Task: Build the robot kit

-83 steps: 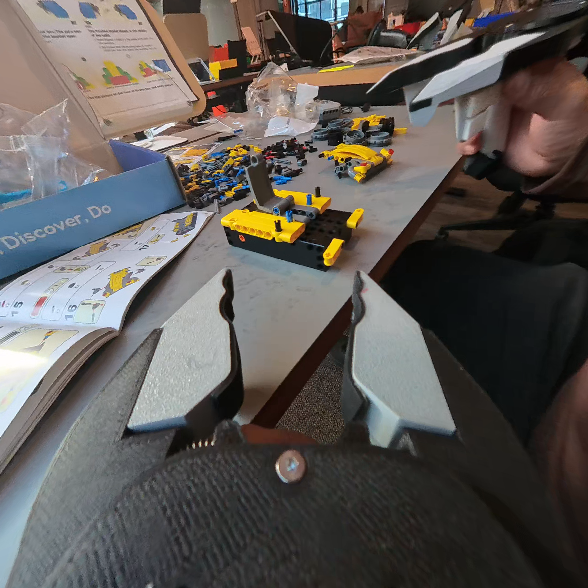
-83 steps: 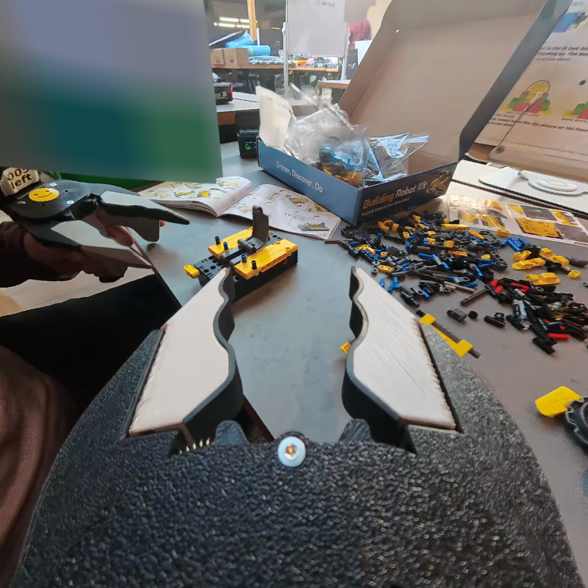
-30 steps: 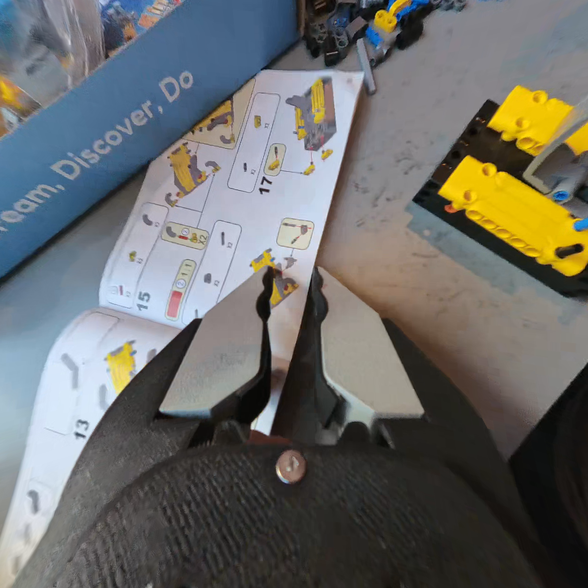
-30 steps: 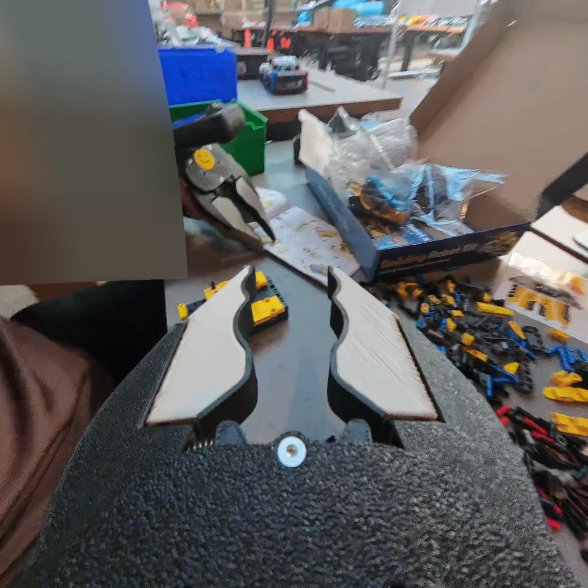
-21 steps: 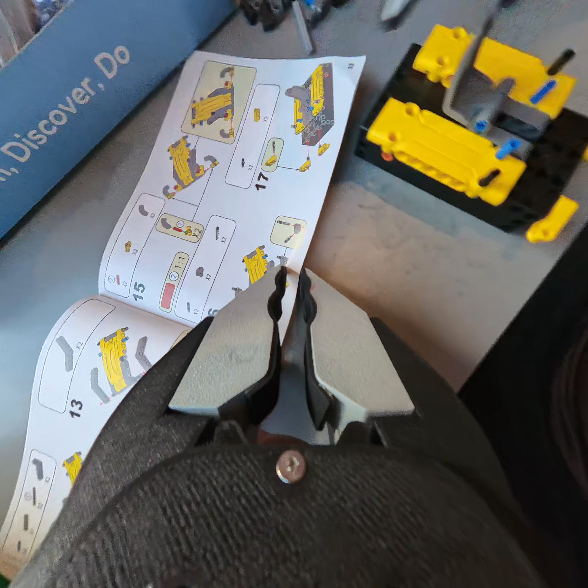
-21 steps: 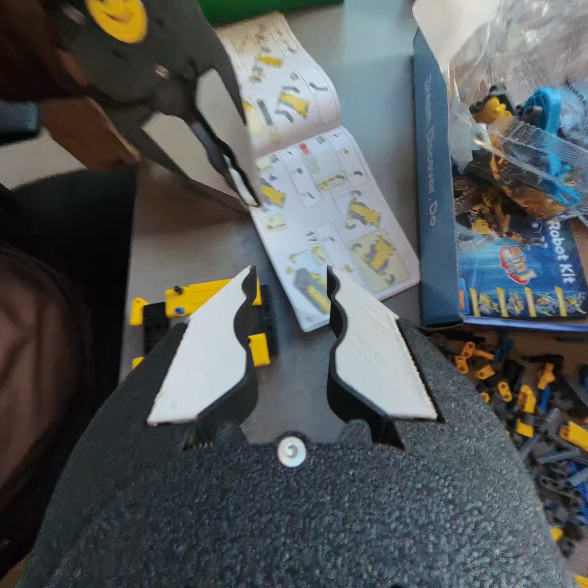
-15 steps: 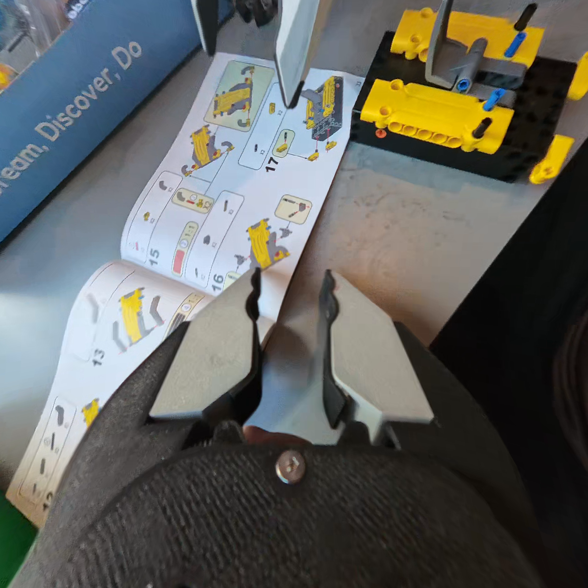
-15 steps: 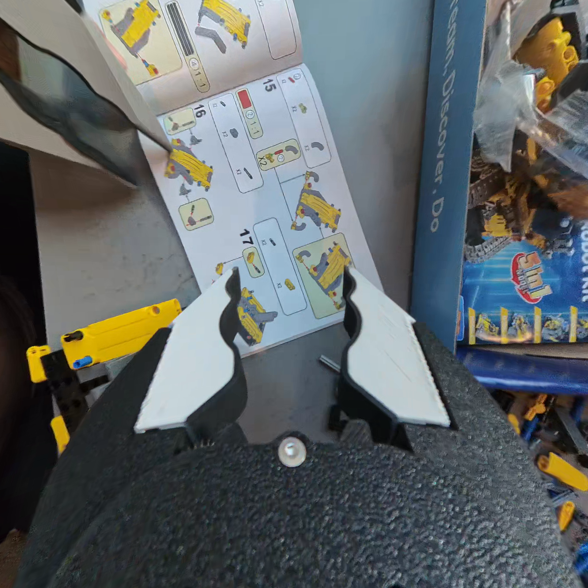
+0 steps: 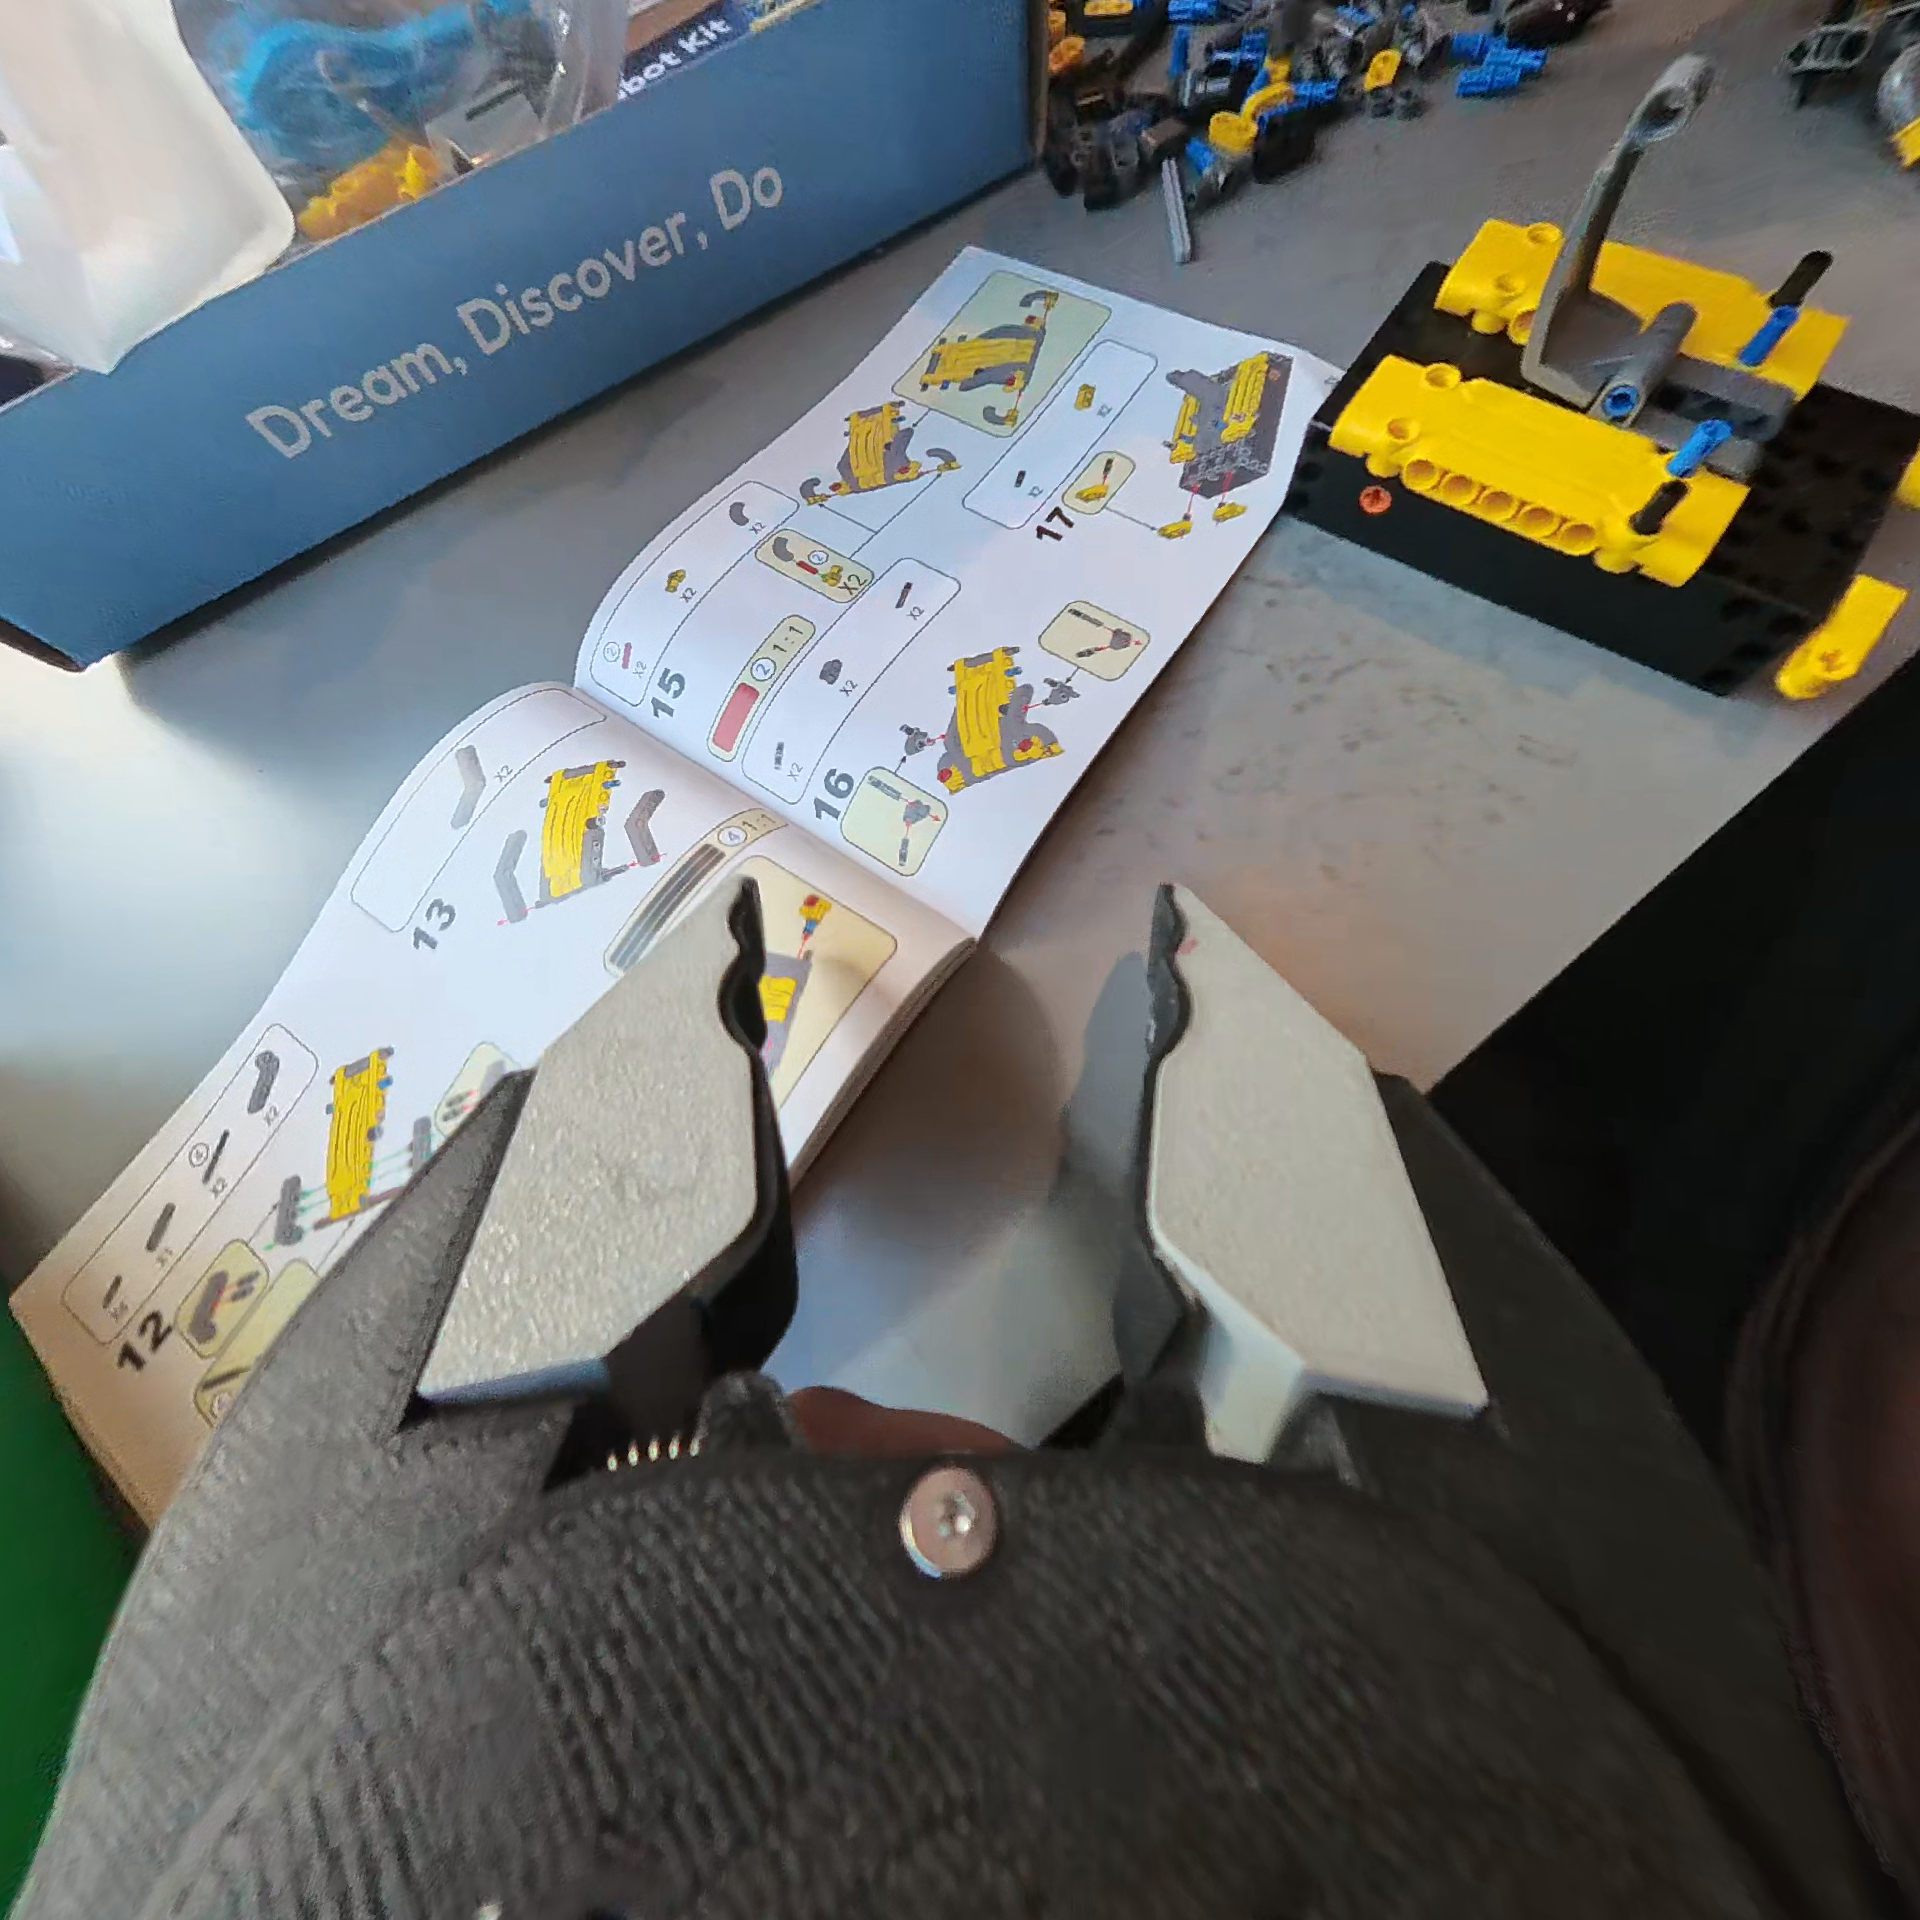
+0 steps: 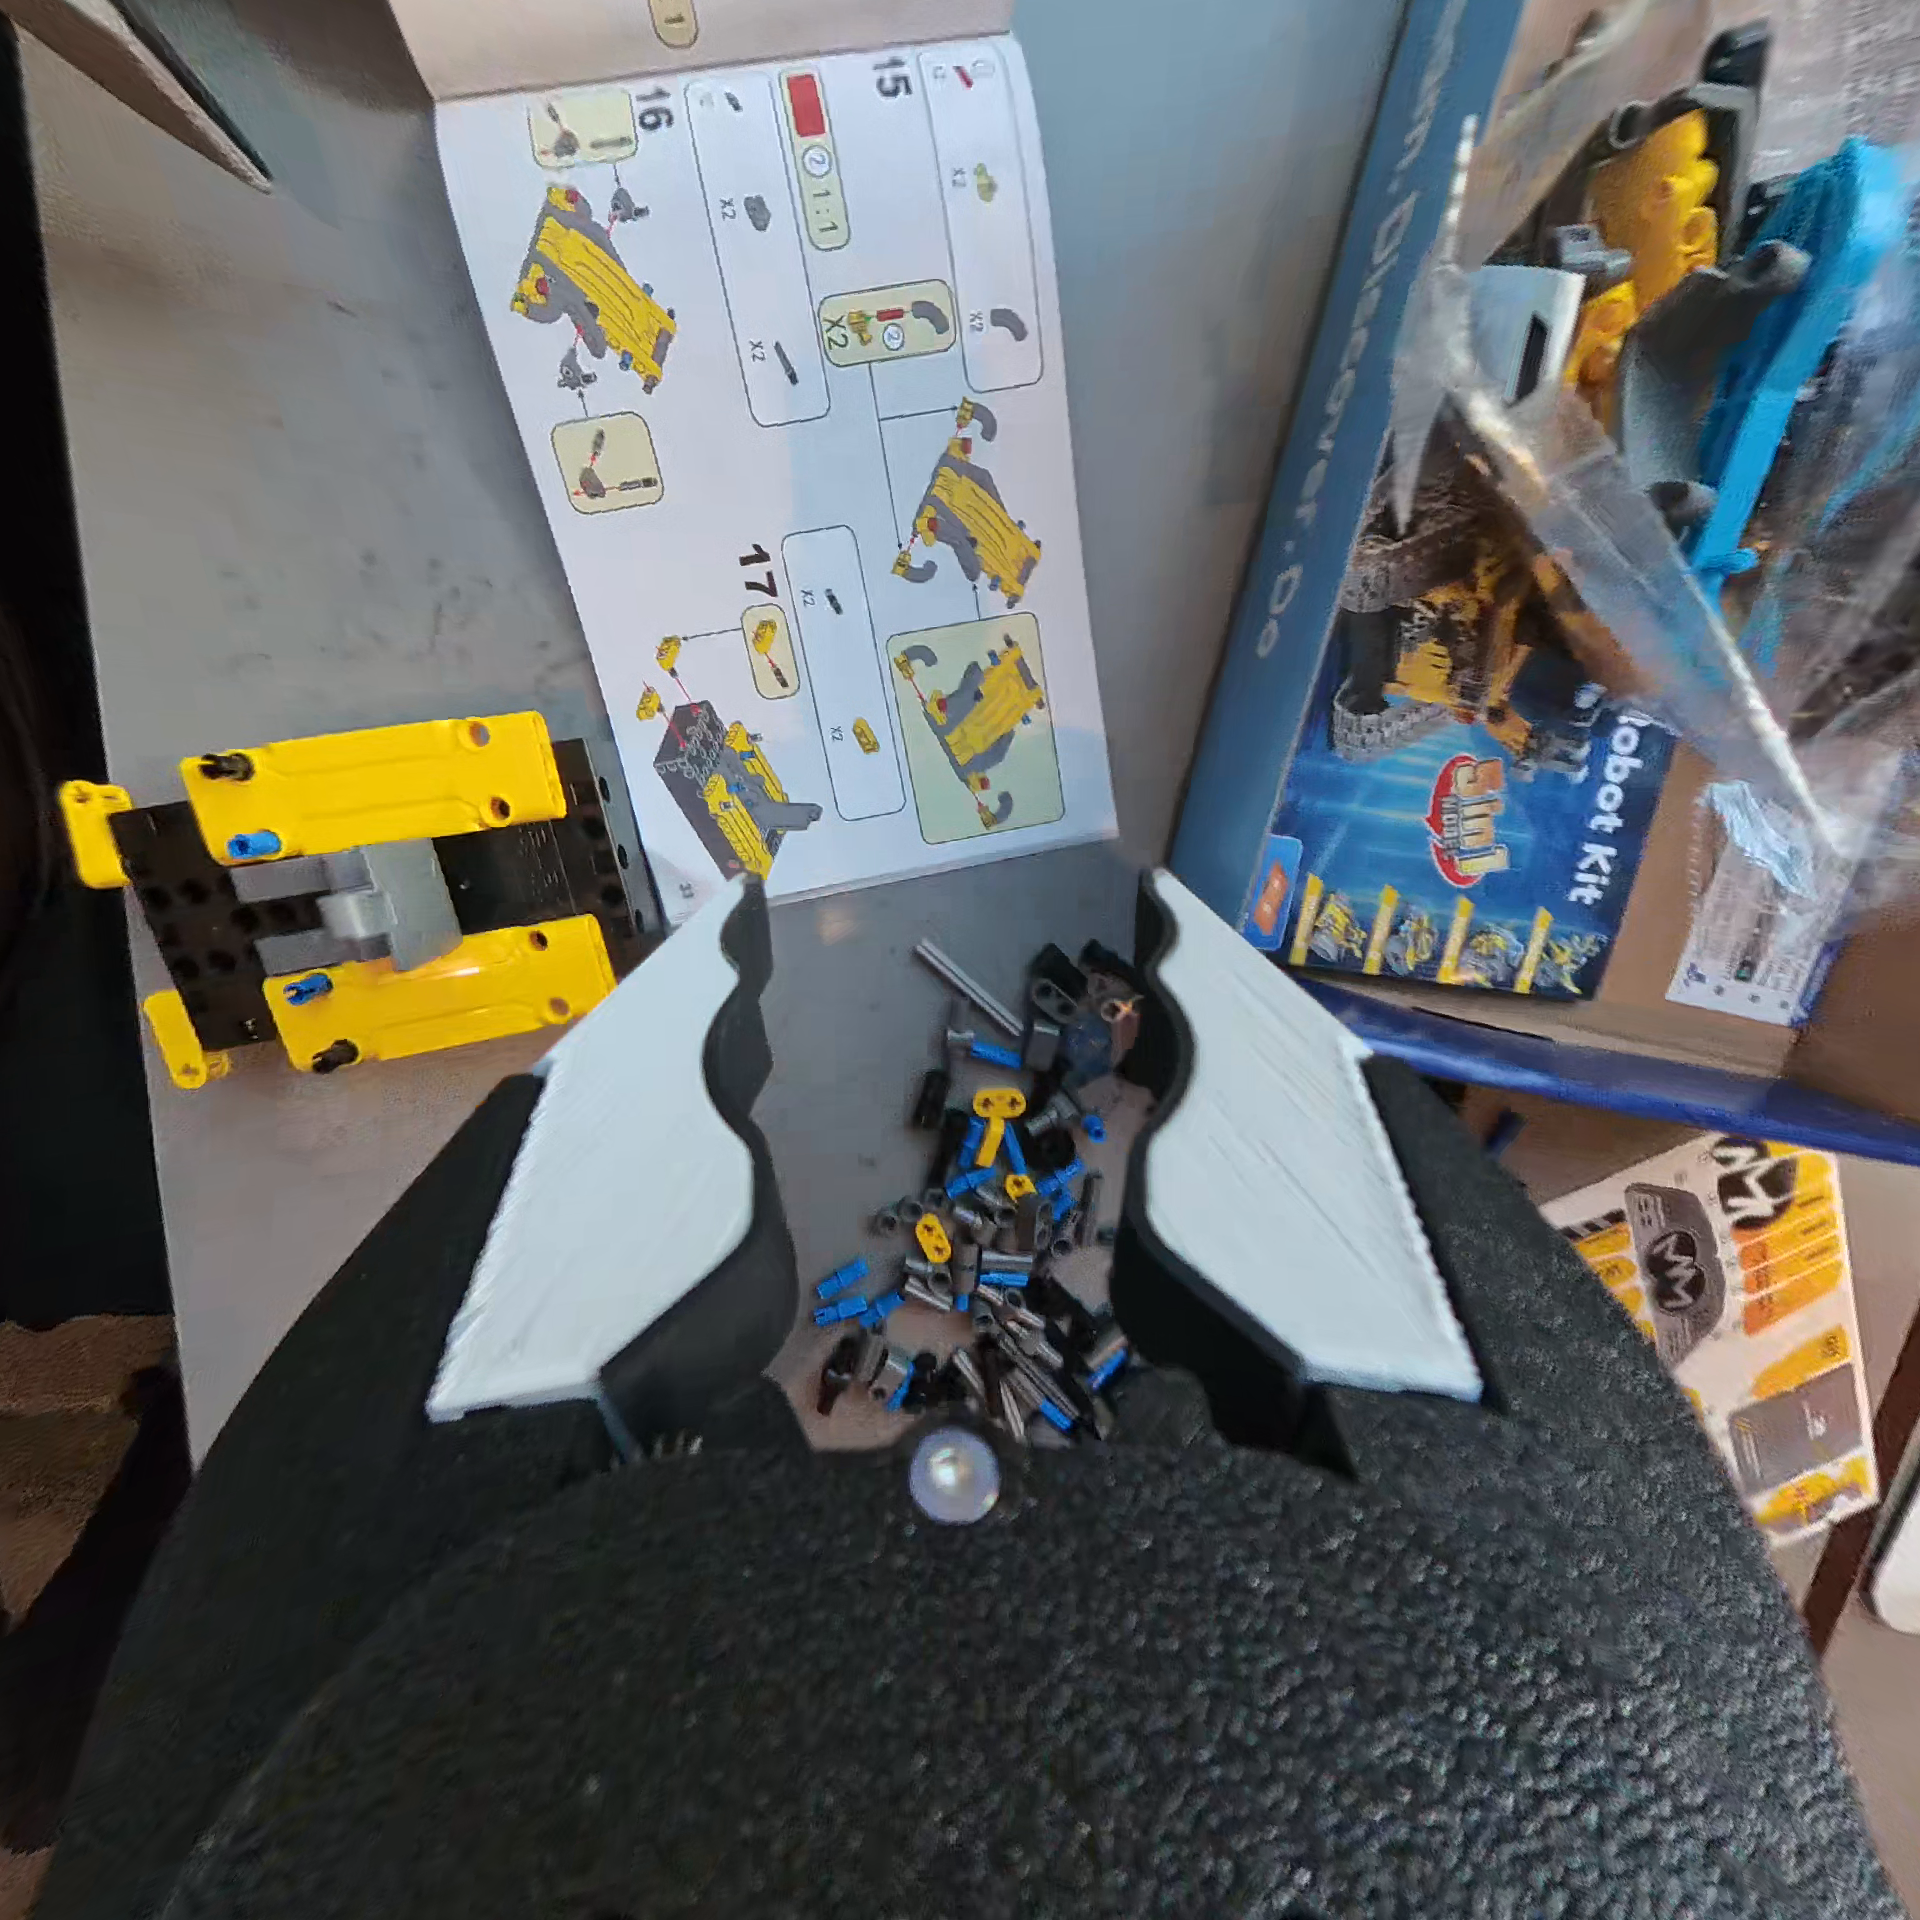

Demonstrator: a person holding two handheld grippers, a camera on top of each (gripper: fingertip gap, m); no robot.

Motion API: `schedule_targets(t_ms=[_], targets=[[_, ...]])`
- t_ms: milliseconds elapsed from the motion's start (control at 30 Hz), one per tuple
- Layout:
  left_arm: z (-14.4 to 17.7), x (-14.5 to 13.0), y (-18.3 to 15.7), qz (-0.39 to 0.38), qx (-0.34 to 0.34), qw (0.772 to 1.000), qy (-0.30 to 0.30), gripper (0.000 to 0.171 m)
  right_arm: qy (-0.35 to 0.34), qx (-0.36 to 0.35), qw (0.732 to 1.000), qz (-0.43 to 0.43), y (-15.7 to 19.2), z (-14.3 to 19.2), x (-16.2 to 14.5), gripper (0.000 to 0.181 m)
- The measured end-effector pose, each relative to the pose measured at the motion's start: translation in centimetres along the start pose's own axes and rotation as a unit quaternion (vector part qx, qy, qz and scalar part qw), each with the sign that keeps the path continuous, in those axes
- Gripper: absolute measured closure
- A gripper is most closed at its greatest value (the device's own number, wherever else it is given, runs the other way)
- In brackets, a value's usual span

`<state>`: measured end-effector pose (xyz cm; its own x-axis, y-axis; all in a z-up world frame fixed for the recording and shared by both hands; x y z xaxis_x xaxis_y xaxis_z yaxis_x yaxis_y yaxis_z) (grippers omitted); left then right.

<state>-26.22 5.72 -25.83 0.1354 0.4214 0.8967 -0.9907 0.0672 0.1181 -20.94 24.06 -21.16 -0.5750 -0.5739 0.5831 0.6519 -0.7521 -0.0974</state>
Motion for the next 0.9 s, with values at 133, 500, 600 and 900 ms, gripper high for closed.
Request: schedule_targets(t_ms=[133,500,600,900], targets=[[0.1,-0.2,0.2,0.006,0.011,1.0,-0.008,0.1,-0.02,0.028,0.999,-0.022,0.3,-1.0,0.6,0.114],[-0.3,-1.4,0.8,0.002,0.01,1.0,0.022,0.094,0.024,0.099,0.994,0.031,2.5,-7.4,0.5,0.106],[-0.3,-1.8,1.0,0.01,0.012,1.0,0.023,0.095,0.026,0.101,0.994,0.033,2.6,-7.6,0.4,0.102],[-0.6,-2.0,0.8,0.013,0.012,1.0,0.019,0.094,0.046,0.095,0.993,0.051,2.5,-8.4,-0.5,0.1]])
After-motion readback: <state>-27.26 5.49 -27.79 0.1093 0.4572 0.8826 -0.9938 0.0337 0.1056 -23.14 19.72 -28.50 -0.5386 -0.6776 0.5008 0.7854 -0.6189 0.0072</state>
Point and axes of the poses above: each gripper's, where its closed fingertips meet, z back along the fingers, x out of its top, y = z × x across the jaws, the point moved 1 cm from there along z, back along the fingers, and after that the axes turned 14 degrees about -y, right-handed, at the moved point
